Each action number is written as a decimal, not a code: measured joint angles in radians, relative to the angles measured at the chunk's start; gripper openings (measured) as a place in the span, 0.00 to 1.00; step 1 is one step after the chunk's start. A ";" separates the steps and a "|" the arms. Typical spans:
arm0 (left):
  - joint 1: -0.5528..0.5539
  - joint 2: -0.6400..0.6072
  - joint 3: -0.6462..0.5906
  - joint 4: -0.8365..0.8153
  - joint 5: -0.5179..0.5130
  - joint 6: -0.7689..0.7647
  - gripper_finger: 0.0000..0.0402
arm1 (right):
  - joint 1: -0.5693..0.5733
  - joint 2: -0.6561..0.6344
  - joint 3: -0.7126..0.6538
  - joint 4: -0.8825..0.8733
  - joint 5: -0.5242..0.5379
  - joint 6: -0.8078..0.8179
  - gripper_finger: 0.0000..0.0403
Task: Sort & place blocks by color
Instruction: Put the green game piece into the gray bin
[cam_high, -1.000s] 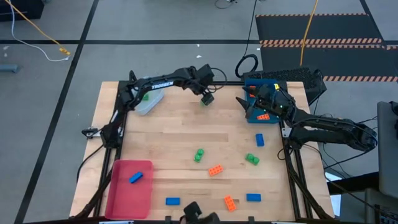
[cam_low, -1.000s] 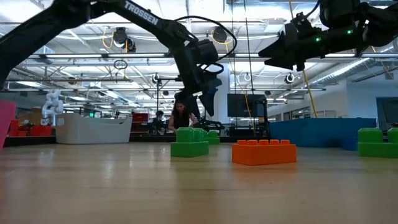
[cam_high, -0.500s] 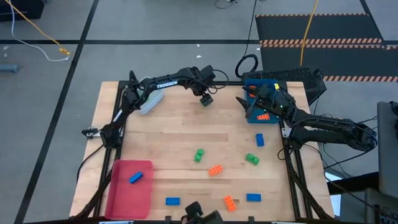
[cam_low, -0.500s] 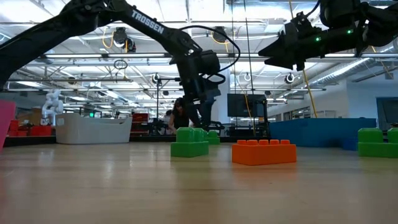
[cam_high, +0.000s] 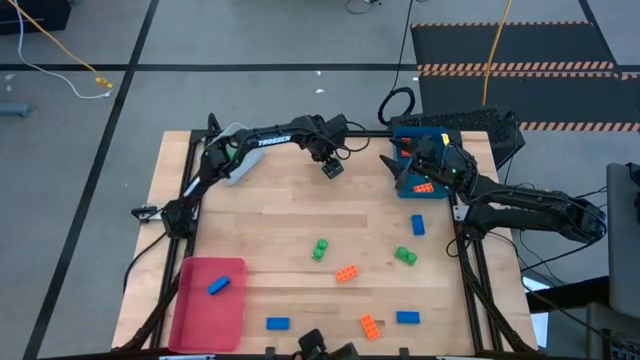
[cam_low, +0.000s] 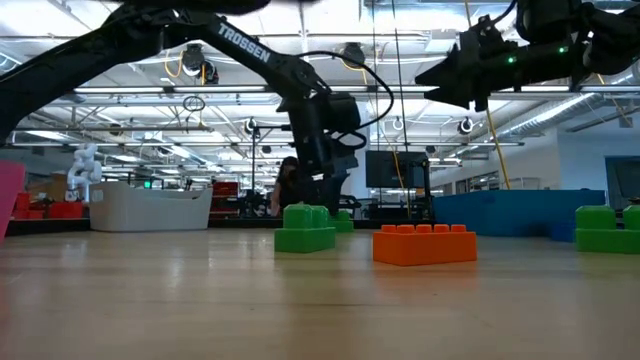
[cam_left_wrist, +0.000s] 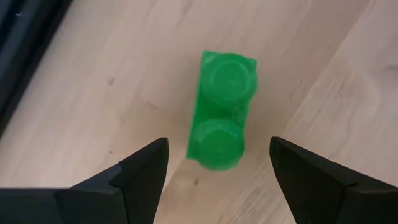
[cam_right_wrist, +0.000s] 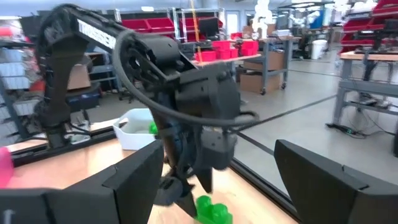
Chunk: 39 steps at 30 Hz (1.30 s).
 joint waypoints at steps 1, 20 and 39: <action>0.000 0.002 0.000 0.001 0.000 -0.003 0.69 | 0.000 0.000 0.000 0.005 -0.003 0.001 0.75; -0.018 0.003 -0.010 0.033 -0.101 -0.025 0.51 | 0.001 0.000 0.000 0.007 -0.004 0.009 0.75; -0.020 0.003 -0.010 0.036 -0.125 0.013 0.35 | 0.001 0.000 0.000 0.012 -0.004 0.006 0.75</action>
